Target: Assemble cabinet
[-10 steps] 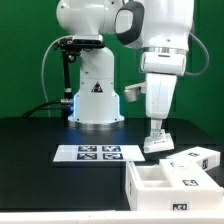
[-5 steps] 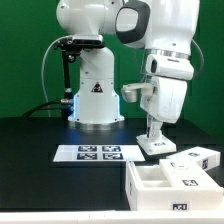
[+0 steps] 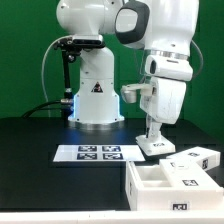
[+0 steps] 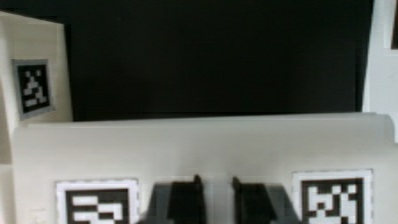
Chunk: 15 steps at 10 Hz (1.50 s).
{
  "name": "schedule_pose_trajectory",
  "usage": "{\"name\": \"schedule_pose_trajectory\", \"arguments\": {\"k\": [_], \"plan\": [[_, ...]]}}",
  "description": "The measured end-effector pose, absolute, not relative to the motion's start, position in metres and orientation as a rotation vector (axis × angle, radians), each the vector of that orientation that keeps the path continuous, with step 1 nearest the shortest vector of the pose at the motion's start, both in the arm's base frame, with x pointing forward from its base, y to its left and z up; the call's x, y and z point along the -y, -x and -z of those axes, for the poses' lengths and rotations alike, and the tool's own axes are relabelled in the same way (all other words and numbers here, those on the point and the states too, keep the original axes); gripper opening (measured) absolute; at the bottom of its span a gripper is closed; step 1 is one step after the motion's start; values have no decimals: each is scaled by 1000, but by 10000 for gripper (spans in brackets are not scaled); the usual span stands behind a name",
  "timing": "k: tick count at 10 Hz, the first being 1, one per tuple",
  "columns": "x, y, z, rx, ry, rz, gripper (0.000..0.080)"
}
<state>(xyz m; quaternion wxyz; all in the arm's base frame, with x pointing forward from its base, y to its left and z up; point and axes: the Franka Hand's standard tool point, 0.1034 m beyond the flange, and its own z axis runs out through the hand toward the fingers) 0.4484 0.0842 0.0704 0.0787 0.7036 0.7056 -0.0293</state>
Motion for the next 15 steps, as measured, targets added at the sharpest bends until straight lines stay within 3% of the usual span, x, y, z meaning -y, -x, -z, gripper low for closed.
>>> {"name": "schedule_pose_trajectory", "arguments": {"k": [6, 9, 15], "plan": [[-86, -443, -66, -2045, -2155, 88, 64], [-65, -454, -65, -2027, -2158, 131, 64], [-64, -453, -53, -2030, -2155, 163, 64]]}}
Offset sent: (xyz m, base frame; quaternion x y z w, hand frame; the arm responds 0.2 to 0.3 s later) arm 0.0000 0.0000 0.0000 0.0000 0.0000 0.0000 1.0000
